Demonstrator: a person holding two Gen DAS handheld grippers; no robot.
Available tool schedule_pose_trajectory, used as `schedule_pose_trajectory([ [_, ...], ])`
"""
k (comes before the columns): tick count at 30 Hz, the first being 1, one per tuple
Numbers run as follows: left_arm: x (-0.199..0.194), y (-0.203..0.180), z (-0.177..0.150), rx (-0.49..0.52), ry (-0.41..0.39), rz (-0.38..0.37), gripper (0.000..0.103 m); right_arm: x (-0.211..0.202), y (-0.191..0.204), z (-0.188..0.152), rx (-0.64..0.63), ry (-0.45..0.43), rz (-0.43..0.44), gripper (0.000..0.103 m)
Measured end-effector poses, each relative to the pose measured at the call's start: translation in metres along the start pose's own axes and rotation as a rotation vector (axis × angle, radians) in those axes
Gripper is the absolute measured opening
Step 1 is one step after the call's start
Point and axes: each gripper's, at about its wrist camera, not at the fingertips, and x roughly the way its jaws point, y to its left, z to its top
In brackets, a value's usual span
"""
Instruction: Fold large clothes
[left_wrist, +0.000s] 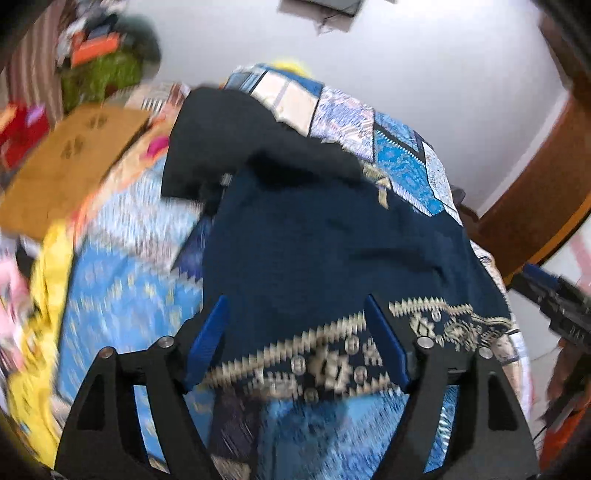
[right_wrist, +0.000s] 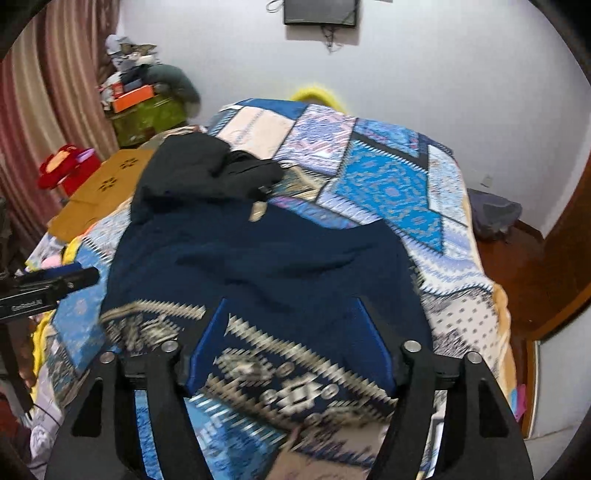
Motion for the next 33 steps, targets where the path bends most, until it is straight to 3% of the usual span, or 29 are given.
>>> schedule_pose_trajectory([
  [4,0.006,0.023,-0.026,-0.113,0.087,-0.078,0.076,0.008,0.008,-0.014,0.008,0.045,0.023,0.066],
  [9,0.012,0.050,-0.048,-0.225,0.108,-0.142,0.076,0.013,0.008,-0.030,0.035,0.093,0.033,0.066],
  [14,0.038,0.075,-0.072,-0.410,0.194,-0.246,0.076,0.015,-0.001,-0.037,0.091,0.115,0.031,0.066],
  [17,0.053,0.082,-0.080,-0.495,0.209,-0.304,0.076,0.018,-0.008,-0.039,0.141,0.127,0.054,0.066],
  [21,0.062,0.081,-0.075,-0.535,0.171,-0.352,0.076,0.026,-0.012,-0.038,0.172,0.142,0.056,0.066],
  [23,0.070,0.080,-0.067,-0.534,0.144,-0.342,0.076,0.031,-0.013,-0.036,0.175,0.151,0.051,0.066],
  [31,0.092,0.049,-0.040,-0.451,0.055,-0.165,0.076,0.049,-0.012,-0.033,0.187,0.169,0.063,0.066],
  [33,0.097,0.058,-0.031,-0.450,0.039,-0.136,0.069,0.053,-0.010,-0.032,0.184,0.178,0.065,0.066],
])
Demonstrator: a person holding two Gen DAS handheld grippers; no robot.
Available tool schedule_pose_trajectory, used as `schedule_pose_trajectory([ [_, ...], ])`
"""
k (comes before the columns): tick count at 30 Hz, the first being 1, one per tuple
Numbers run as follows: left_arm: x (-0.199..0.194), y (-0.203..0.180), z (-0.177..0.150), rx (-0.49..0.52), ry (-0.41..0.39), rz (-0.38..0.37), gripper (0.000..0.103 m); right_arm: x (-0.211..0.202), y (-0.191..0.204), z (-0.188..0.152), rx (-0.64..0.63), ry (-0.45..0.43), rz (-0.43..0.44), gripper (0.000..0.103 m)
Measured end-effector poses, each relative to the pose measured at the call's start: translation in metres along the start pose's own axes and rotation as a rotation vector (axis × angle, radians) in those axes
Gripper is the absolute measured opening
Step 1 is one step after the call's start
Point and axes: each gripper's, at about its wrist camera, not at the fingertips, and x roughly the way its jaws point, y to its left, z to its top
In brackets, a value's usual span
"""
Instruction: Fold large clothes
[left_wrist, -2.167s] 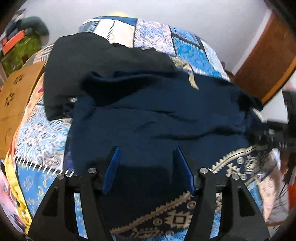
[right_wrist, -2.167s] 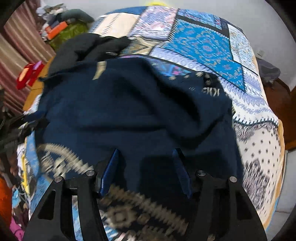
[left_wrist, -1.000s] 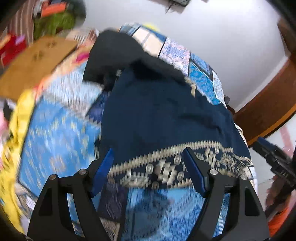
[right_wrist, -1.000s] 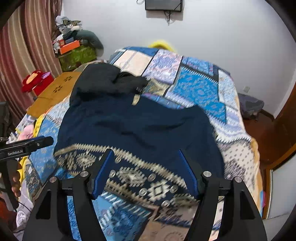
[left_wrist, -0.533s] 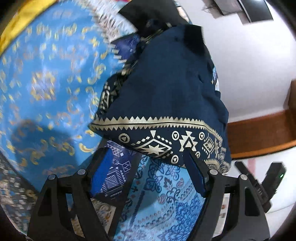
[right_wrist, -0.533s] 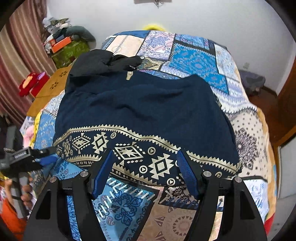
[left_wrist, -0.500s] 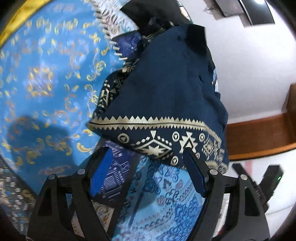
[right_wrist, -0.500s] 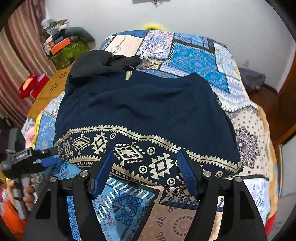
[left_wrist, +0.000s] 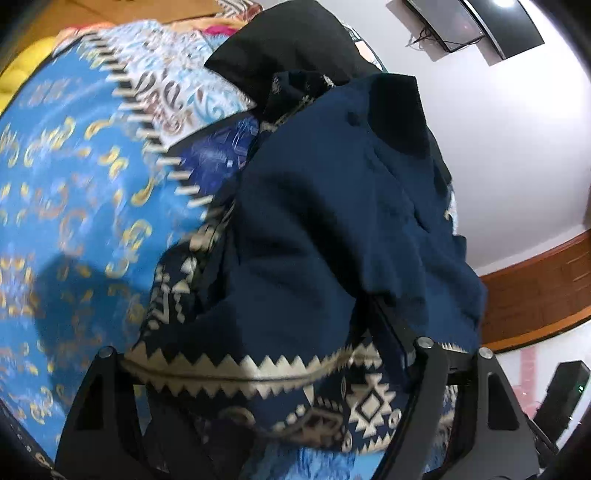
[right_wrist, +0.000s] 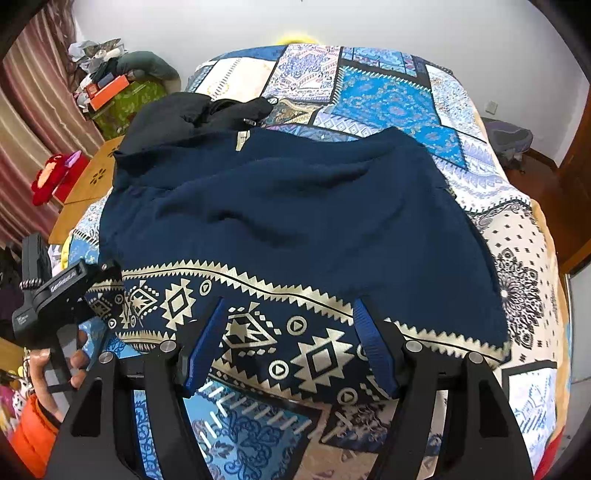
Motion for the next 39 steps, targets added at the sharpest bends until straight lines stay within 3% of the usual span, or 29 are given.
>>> schedule_pose_trajectory([
  [2,0.005,-0.002,0.006,-0.021,-0.021,0.016,0.056,0.002,0.002,0.001,-0.009,0.007,0.000,0.066],
  [4,0.004,-0.004,0.008,-0.035,-0.039,0.009,0.027,0.002,0.003,0.002,-0.023,0.009,-0.007,0.066],
  [7,-0.006,-0.015,0.008,0.028,-0.074,0.035,0.013,-0.001,0.006,0.005,-0.049,0.003,-0.021,0.066],
  [10,-0.028,-0.032,0.009,0.129,-0.114,0.036,0.009,-0.009,0.014,0.010,-0.083,-0.018,-0.041,0.066],
  [14,-0.074,-0.045,0.011,0.213,-0.163,-0.029,0.006,-0.016,0.030,0.019,-0.133,-0.038,-0.042,0.067],
  [19,-0.126,-0.061,0.001,0.307,-0.234,-0.044,0.006,-0.006,0.071,0.021,-0.217,-0.004,-0.015,0.066],
  [24,-0.164,-0.064,0.000,0.326,-0.317,-0.052,0.006,0.022,0.110,0.004,-0.235,0.114,0.094,0.066],
  [27,-0.180,-0.069,-0.001,0.341,-0.362,-0.026,0.006,0.037,0.132,-0.009,-0.219,0.176,0.203,0.067],
  [31,-0.184,-0.075,0.004,0.363,-0.377,-0.007,0.006,0.043,0.153,-0.015,-0.228,0.194,0.257,0.067],
  [36,-0.181,-0.100,0.007,0.410,-0.376,-0.028,0.006,0.030,0.121,-0.005,-0.106,0.191,0.372,0.067],
  [39,-0.172,-0.131,0.001,0.476,-0.369,-0.056,0.006,0.013,0.079,-0.002,-0.012,0.138,0.349,0.067],
])
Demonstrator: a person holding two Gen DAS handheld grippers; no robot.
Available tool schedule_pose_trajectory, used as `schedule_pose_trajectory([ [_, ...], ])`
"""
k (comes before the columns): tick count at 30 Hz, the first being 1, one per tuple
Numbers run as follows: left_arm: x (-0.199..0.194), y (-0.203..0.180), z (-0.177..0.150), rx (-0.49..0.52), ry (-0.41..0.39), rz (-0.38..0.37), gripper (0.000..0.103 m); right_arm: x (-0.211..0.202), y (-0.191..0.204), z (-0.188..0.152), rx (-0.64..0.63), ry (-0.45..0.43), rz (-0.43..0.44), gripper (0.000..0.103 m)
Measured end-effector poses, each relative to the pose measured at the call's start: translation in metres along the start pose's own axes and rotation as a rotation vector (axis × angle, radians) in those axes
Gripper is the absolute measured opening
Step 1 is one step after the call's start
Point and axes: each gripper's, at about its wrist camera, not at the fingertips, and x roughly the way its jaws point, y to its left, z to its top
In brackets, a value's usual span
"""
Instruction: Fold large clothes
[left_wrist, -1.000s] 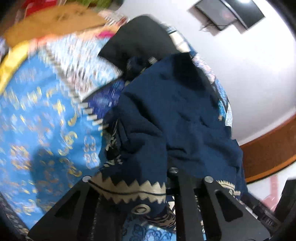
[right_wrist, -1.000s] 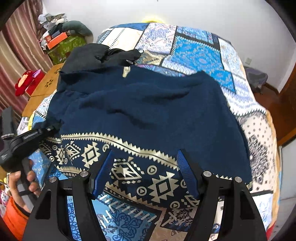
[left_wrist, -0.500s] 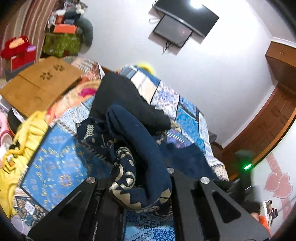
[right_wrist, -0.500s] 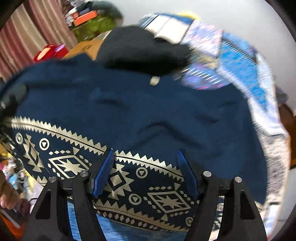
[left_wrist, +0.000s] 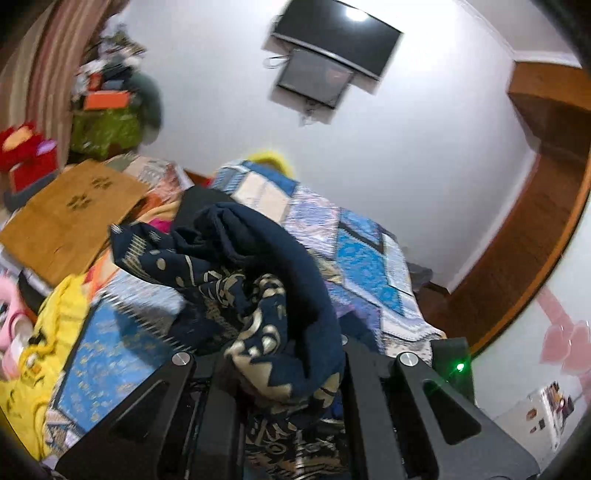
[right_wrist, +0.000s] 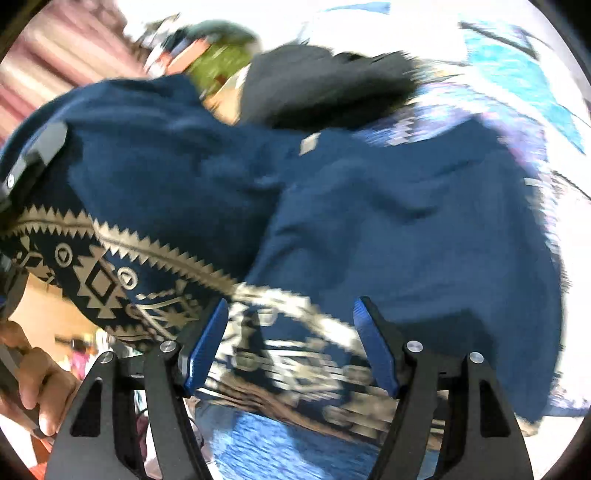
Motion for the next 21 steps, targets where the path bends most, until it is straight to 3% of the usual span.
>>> schedule_pose_trajectory([
  [4,0.029,-0.051,-0.003,0.079,0.044,-0.070,0.006,-0.048,-0.035,-0.012,-0.002,-0.122,-0.201,0.067],
  [11,0.096,-0.120,-0.048,0.101,0.258,-0.226,0.006,-0.110,-0.072,-0.040,0.039,-0.248,-0.368,0.067],
  [13,0.116,-0.133,-0.072,0.131,0.350,-0.252,0.006,-0.123,-0.084,-0.043,0.055,-0.262,-0.405,0.067],
  [16,0.144,-0.134,-0.109,0.148,0.495,-0.233,0.006,-0.134,-0.100,-0.047,0.081,-0.258,-0.434,0.067],
  [18,0.151,-0.131,-0.124,0.172,0.544,-0.220,0.006,-0.141,-0.099,-0.056,0.092,-0.255,-0.443,0.067],
  [21,0.143,-0.130,-0.129,0.223,0.558,-0.218,0.009,-0.146,-0.093,-0.061,0.084,-0.254,-0.438,0.067],
])
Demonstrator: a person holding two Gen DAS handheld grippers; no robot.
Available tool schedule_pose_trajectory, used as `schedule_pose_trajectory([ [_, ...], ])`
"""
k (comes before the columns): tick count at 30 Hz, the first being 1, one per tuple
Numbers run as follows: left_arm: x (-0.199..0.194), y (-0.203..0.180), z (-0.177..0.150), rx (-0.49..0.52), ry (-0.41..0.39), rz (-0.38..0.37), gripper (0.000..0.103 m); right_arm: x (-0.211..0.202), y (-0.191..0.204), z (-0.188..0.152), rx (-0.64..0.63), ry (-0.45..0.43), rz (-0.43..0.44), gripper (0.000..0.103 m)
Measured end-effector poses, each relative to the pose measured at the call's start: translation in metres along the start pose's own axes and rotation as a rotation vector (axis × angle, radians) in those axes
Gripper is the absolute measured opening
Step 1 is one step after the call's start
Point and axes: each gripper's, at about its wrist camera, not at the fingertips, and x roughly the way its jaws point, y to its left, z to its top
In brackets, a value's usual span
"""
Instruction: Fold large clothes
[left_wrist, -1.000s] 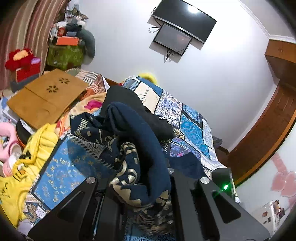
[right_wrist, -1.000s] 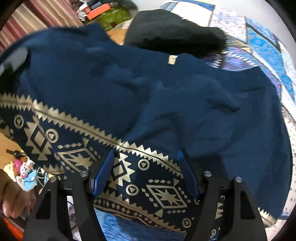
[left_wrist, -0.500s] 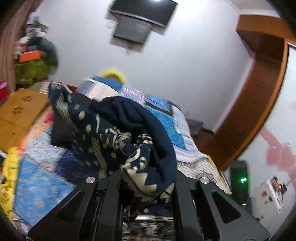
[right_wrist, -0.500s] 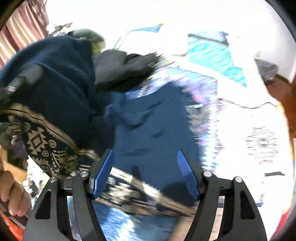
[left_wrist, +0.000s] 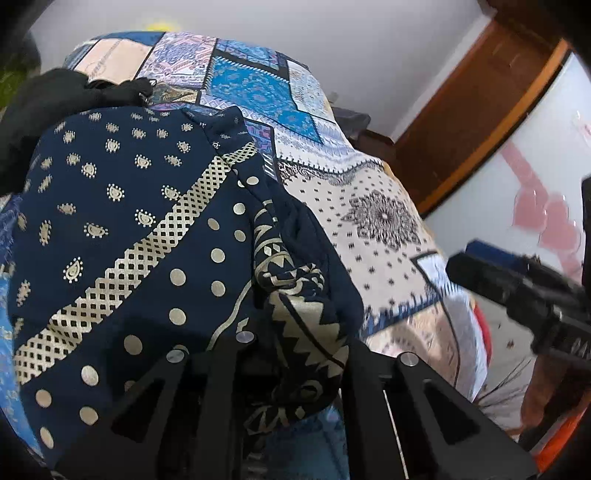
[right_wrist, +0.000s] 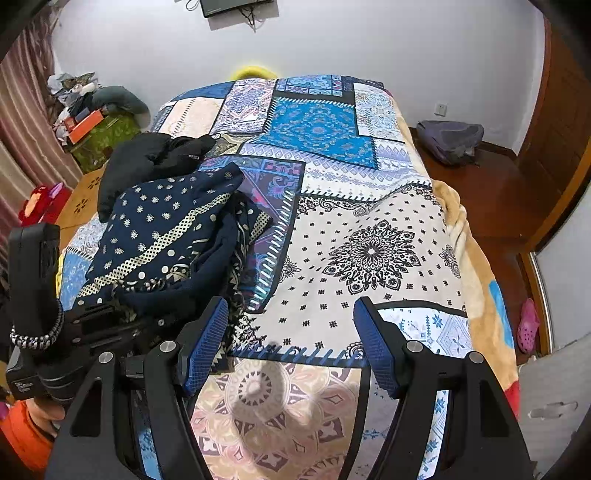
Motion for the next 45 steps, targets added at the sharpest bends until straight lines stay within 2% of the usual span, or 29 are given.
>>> schedule_pose_trajectory([
  [2,-0.009,-0.007,-0.002,0.052,0.016,0.009,0.020,-0.003,0.004,0.002,-0.013,-0.006,0.015,0.067],
  [4,-0.019,-0.012,-0.005,0.096,0.033,0.020,0.041,-0.006,0.011,0.005,-0.032,-0.023,0.036,0.067],
  [7,-0.040,-0.018,-0.011,0.138,0.015,0.050,0.050,-0.012,0.020,0.011,-0.053,-0.054,0.065,0.067],
  [11,-0.084,-0.014,-0.013,0.193,-0.086,0.124,0.065,-0.016,0.039,0.019,-0.072,-0.077,0.136,0.067],
  [14,-0.114,0.001,-0.009,0.186,-0.168,0.169,0.071,-0.012,0.060,0.025,-0.104,-0.071,0.193,0.067],
  [15,-0.122,0.006,-0.008,0.179,-0.188,0.180,0.075,-0.008,0.066,0.025,-0.115,-0.067,0.199,0.067],
  [16,-0.129,0.013,-0.007,0.170,-0.208,0.197,0.083,-0.003,0.073,0.026,-0.127,-0.060,0.201,0.067],
  [18,-0.136,0.029,-0.006,0.151,-0.238,0.254,0.090,0.010,0.084,0.025,-0.149,-0.038,0.208,0.067],
  [20,-0.135,0.046,-0.007,0.136,-0.227,0.315,0.090,0.024,0.092,0.021,-0.165,-0.004,0.211,0.067],
  [23,-0.122,0.068,-0.012,0.101,-0.177,0.343,0.090,0.050,0.093,0.011,-0.177,0.061,0.182,0.067],
  [28,-0.102,0.093,-0.033,0.040,-0.085,0.324,0.090,0.081,0.067,-0.012,-0.160,0.166,0.105,0.067],
  [32,-0.091,0.097,-0.048,0.044,-0.053,0.301,0.090,0.081,0.044,-0.024,-0.122,0.199,0.135,0.068],
  [36,-0.098,0.098,-0.051,0.048,-0.054,0.298,0.090,0.068,0.046,-0.021,-0.168,0.211,0.117,0.069],
  [40,-0.118,0.097,-0.039,0.071,-0.125,0.372,0.090,0.058,0.053,-0.010,-0.180,0.178,0.131,0.069],
  [45,-0.131,0.108,-0.015,0.056,-0.165,0.394,0.090,0.061,0.069,0.018,-0.170,0.126,0.192,0.069],
])
